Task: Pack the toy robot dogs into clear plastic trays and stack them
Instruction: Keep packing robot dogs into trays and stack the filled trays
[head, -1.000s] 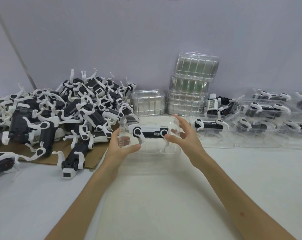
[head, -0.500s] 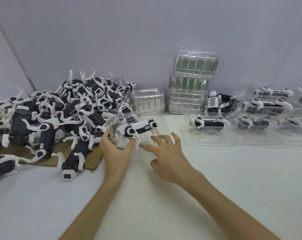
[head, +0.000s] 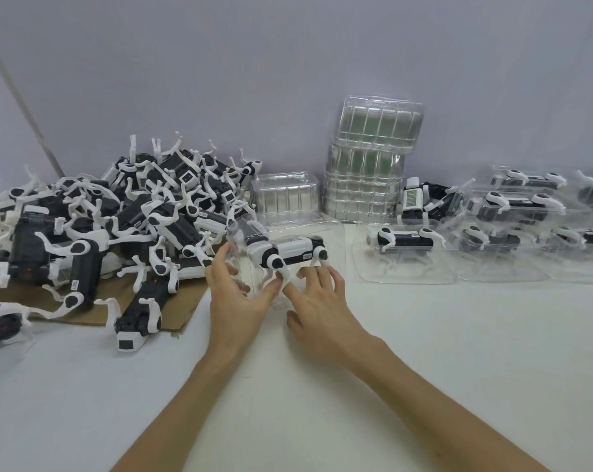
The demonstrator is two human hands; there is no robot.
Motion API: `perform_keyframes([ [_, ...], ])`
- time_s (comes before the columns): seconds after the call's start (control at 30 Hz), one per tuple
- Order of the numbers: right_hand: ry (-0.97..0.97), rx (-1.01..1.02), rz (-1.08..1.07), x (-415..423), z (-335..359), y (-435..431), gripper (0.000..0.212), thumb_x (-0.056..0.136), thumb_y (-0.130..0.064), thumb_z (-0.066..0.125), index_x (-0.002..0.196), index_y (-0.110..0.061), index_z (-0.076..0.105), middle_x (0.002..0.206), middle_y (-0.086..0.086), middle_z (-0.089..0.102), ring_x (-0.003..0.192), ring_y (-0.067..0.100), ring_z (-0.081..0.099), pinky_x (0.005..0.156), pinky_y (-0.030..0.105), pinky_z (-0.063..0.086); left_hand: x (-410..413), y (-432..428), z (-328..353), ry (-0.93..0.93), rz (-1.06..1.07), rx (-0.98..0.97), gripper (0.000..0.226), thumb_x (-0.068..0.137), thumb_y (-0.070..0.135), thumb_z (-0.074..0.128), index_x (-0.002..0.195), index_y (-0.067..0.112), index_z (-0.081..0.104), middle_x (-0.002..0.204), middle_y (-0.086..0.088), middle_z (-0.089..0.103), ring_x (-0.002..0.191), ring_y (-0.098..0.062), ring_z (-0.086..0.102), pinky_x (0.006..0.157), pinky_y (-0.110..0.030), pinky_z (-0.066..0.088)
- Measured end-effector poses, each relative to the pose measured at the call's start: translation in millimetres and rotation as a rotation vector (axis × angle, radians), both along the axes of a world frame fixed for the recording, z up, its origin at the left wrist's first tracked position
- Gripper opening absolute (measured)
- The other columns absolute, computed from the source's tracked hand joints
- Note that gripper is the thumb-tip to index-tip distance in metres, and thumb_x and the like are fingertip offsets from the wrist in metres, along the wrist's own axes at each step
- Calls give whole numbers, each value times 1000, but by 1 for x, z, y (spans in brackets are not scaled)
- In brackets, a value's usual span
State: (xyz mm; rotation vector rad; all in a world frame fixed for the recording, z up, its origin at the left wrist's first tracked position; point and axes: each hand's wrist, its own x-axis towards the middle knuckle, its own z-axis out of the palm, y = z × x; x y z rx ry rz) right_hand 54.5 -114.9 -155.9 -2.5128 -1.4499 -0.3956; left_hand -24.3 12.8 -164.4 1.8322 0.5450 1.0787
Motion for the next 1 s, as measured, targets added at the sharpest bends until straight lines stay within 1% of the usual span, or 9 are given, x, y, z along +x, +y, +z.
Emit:
perform_keyframes([
  [0.13, 17, 21, -18, 0, 2, 1, 36, 92, -22, 44, 127, -16, 52, 139, 15, 38, 139, 33, 24, 117, 44, -5, 3, -1, -2, -5, 28, -15, 93, 75, 37, 84, 149, 28, 28, 125, 2, 35, 99, -14, 46, 77, -13, 43],
  [0.27, 16, 73, -3, 1, 8, -2, 42, 92, -26, 52, 134, -30, 52, 131, 6, 49, 140, 27, 26, 115, 46, -10, 4, 1, 0, -23, 63, -108, 90, 79, 30, 83, 150, 19, 29, 130, -1, 34, 95, -2, 53, 70, -3, 42],
  [0.37, -14, 141, 7, 0, 13, -4, 39, 92, -31, 59, 131, -36, 57, 111, 1, 60, 127, 22, 44, 115, 45, -9, 3, 4, 3, -63, 90, -194, 77, 84, 28, 78, 148, 20, 34, 137, 0, 34, 106, -9, 52, 79, -7, 39],
  [0.47, -22, 177, 11, -2, 17, -5, 50, 88, -44, 62, 136, -37, 53, 103, -6, 66, 123, 17, 49, 115, 42, -10, 1, 15, 5, -69, 89, -288, 51, 91, 28, 69, 137, 22, 50, 138, 2, 45, 120, -14, 49, 95, -24, 37],
  [0.53, -23, 234, 15, -2, 20, -6, 54, 81, -50, 67, 133, -35, 57, 104, -9, 67, 120, 17, 51, 117, 42, -5, -1, 21, 4, -91, 64, -412, 42, 91, 26, 66, 132, 19, 58, 129, 2, 57, 122, -16, 52, 91, -23, 37],
  [0.63, 22, 281, 101, 1, 24, -7, 50, 78, -50, 71, 124, -31, 64, 115, -6, 59, 116, 19, 52, 117, 41, 16, -2, 23, 6, -103, 51, -478, 30, 94, 21, 62, 124, 19, 64, 112, 8, 63, 114, -14, 56, 83, -17, 39],
  [0.77, 49, 113, 173, 3, 23, -9, 60, 87, -43, 68, 143, -35, 47, 154, -1, 36, 141, 21, 34, 114, 38, 22, -2, 20, 8, -40, -40, -487, 25, 95, 15, 60, 117, 21, 69, 117, 0, 68, 107, -17, 61, 96, -38, 47],
  [0.93, 57, 117, 174, 13, 27, -11, 34, 96, -21, 56, 127, -33, 60, 125, -15, 57, 112, 21, 57, 84, 29, 32, 1, 19, 9, -139, 29, -565, 23, 99, 17, 52, 119, 18, 62, 115, -4, 67, 91, -17, 64, 77, -32, 48],
  [1.0, 55, 206, 176, 17, 31, -14, 31, 96, -17, 56, 123, -30, 63, 120, -16, 61, 108, 18, 60, 83, 26, 29, 2, 22, 8, -184, 109, -580, 24, 99, 16, 50, 122, 17, 55, 116, -5, 64, 88, -12, 63, 74, -30, 46],
])
